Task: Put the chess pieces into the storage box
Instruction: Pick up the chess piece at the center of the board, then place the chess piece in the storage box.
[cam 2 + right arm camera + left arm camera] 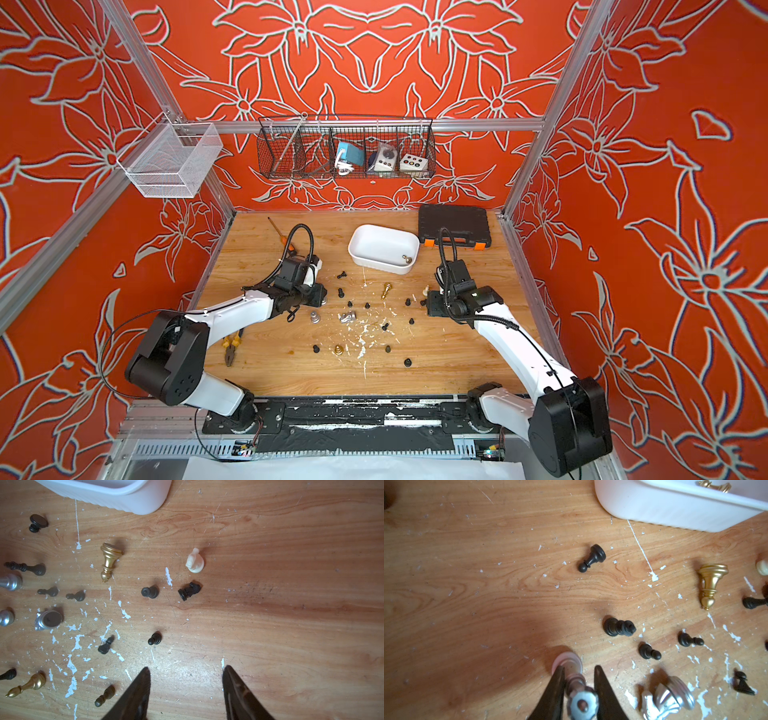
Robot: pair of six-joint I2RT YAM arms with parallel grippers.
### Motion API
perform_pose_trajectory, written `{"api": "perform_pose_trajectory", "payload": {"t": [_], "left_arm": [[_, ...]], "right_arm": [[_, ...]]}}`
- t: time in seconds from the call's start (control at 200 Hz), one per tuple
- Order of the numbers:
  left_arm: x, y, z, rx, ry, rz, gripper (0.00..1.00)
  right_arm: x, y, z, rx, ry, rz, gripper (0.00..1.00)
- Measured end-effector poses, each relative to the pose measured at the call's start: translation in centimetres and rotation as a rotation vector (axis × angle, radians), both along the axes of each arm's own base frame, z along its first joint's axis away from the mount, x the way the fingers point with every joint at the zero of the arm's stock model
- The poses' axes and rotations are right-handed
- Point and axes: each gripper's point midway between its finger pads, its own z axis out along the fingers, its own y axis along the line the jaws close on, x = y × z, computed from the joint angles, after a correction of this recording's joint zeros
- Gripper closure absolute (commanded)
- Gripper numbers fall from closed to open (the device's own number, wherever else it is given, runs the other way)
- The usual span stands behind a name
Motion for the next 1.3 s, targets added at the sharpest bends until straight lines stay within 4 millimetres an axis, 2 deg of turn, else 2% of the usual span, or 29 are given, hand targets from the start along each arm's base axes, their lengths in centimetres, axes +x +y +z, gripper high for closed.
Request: {"api": "perform_pose_trajectory", "payload": {"t": [0.45,0.6,0.841,0.961,1.106,1.301], "left_arm": [[0.4,-0.1,0.6,0.001,-0.010,-0.001,0.80],[1.3,-0.6,2.5,-0.018,-0.049,-0.007,0.80],[3.6,-2.0,7.2,-0.048,-0.142,-0.030,0.80],[4.7,-3.1,9.9,-0.075,-0.192,-0.049,0.80],[6.8,-5.5,12.6,-0.108,-0.247,-0.086,0.80],[10.0,-9.0,12.6,-0.120,-0.252,-0.129,0.80]], "right_arm": [[-0.1,-0.2,0.2,-0.005,-0.008,-0.005,0.42],[-0.1,-0.2,0.4,-0.004,-0.016,-0.007,0.42],[-0.2,-0.3,0.5,-0.007,-0.018,-0.009,0.42],[-0.2,-0.4,0.8,-0.004,-0.029,-0.010,0.42],[-0.2,-0.5,1.2,-0.001,-0.044,-0.014,0.42],[-0.6,-0.7,1.5,-0.002,-0.053,-0.019,0.42]]}}
